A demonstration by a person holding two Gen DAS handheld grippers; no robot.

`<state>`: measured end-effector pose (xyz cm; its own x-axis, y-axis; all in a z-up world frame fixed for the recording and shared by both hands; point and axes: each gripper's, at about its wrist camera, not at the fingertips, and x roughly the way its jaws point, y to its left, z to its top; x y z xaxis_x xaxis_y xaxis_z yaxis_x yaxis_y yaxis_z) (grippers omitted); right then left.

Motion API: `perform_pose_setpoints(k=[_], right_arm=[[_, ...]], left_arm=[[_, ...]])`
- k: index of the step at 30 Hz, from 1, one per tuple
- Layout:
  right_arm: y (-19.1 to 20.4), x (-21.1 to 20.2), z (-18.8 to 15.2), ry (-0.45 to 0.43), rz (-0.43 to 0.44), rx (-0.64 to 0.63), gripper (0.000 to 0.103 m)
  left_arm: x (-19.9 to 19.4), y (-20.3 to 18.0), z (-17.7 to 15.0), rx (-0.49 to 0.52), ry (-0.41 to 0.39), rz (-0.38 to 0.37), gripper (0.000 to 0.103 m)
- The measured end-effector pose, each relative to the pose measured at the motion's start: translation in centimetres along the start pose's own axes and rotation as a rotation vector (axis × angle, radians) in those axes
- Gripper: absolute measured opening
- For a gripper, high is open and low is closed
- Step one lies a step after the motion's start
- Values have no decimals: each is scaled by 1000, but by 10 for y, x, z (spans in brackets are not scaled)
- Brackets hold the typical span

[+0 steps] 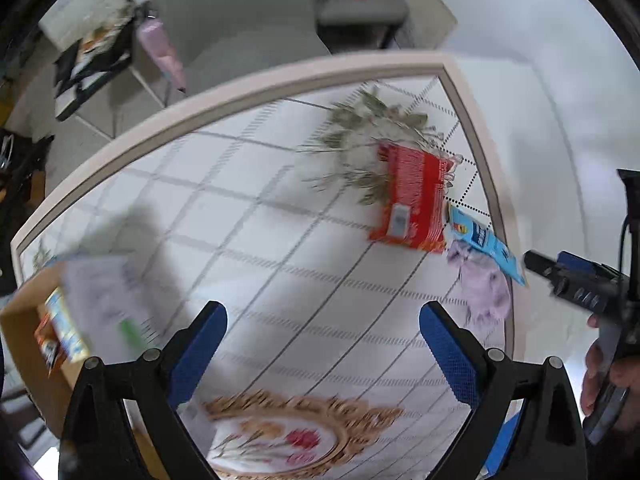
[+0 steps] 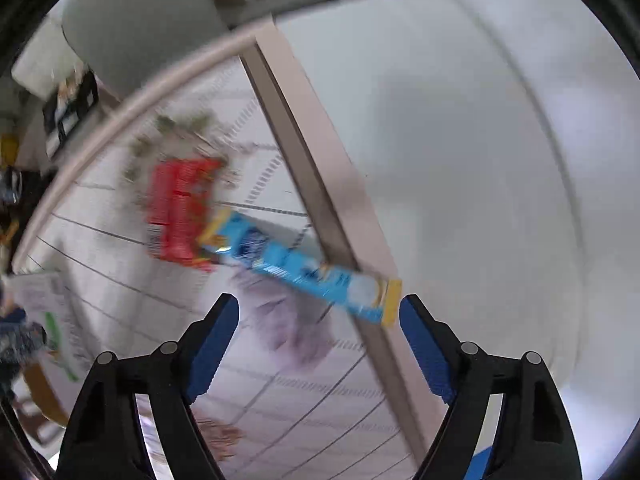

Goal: Organize snacks
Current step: 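Grasp the red snack packet with the left tool while the right tool grasps the blue Nestle tube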

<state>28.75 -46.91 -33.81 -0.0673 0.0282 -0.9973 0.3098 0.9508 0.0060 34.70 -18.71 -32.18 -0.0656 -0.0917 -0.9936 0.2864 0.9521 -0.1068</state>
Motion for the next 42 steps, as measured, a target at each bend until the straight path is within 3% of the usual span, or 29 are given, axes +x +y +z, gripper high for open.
perform_pose_setpoints(k=[3,5,6,7,12,15,19,21,22,24,25,26,27,29,35,42], right_arm=[[6,40,11,82,-2,-111,84],[10,49,16,72,11,-152,81],[10,53,18,80,21,-156,73],[9,57,21,101,64,-137,54],[-21,52,30,77,143,90,29],[-40,51,35,42,187,193,28],[-46,65,35,103,227,188,35],[-48,73,33,124,208,179,36],[-49,72,32,107,212,188,36],[-52,73,33,111,194,194,35],[-52,74,32,112,181,200,34],[-50,73,33,113,168,196,24],[-47,72,32,109,150,181,21],[-36,68,25,98,96,149,18],[-7,44,14,38,67,104,16],[21,-21,-7,-45,133,44,16]], left_arm=[[34,-26,22,33,55,19,99],[49,-36,31,42,73,41,99],[53,-39,33,43,80,49,99],[58,-42,37,43,85,57,99],[70,-54,50,47,101,59,99],[84,-63,60,46,116,47,99],[104,-73,71,34,150,24,99],[114,-77,73,31,174,10,99],[117,-78,74,32,176,7,98],[126,-84,73,51,183,24,80],[125,-86,71,65,169,40,79],[122,-92,70,92,149,67,69],[120,-95,68,111,137,91,55],[116,-98,67,112,132,80,46],[88,-87,50,83,91,74,44],[3,-64,5,35,-61,-9,44]])
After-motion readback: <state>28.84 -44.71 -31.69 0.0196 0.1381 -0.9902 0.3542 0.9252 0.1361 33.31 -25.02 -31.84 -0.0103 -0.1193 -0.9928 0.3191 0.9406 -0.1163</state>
